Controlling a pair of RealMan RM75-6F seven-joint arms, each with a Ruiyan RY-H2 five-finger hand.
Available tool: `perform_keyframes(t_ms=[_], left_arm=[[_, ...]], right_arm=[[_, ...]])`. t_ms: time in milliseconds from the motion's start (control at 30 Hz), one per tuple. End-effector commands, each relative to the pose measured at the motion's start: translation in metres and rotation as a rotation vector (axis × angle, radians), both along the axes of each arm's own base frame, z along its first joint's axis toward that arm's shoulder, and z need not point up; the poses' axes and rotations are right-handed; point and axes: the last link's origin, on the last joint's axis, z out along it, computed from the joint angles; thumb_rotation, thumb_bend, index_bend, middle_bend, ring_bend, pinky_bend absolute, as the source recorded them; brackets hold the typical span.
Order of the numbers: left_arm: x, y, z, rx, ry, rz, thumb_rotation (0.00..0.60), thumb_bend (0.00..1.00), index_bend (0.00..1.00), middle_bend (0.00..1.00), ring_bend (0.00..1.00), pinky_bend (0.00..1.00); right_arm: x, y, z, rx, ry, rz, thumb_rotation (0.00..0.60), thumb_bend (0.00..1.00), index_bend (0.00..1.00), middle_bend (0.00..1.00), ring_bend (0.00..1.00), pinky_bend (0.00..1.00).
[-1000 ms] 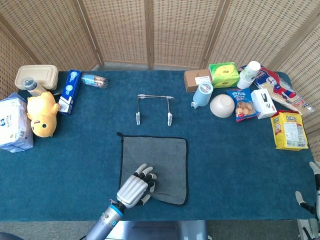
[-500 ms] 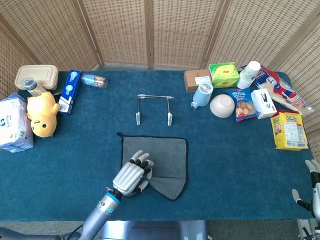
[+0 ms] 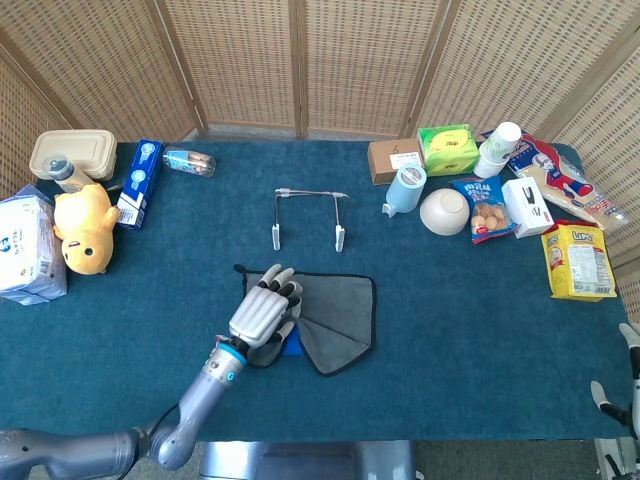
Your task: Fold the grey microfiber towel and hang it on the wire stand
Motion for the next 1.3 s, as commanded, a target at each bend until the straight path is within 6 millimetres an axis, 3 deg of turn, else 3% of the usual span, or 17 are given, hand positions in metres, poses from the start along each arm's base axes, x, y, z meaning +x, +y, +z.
perform_keyframes(t_ms=[33,967,1167,1300], left_arm=[[0.008,0.012,-0.007,0.004,-0.008,-0.004,0.6,0.54,0.62,0.3,0.1,0.05],[0.019,0.053,-0.038,0.046,0.043,-0.013,0.6,0.52,0.6,0.27,0.07,0.02],[0.02,0.054,-0.041,0.045,0.05,-0.016,0.6,0.49,0.45,0.18,0.01,0.0],[0.018,0.053,-0.042,0.042,0.055,-0.016,0.6,0.44,0.25,0.09,0.0,0.0]], right_arm=[[-0.001,0.001,0.001,-0.002,0.001,-0.004,0.6,0.28,0.08,0.08,0.0,0.0],[-0.005,0.008,0.008,-0.021,0.012,-0.039,0.6,0.28,0.08,0.08,0.0,0.0],[-0.004,0.009,0.009,-0.026,0.012,-0.043,0.6,0.28,0.08,0.08,0.0,0.0],[-0.003,0.009,0.009,-0.025,0.011,-0.04,0.6,0.28,0.08,0.08,0.0,0.0]])
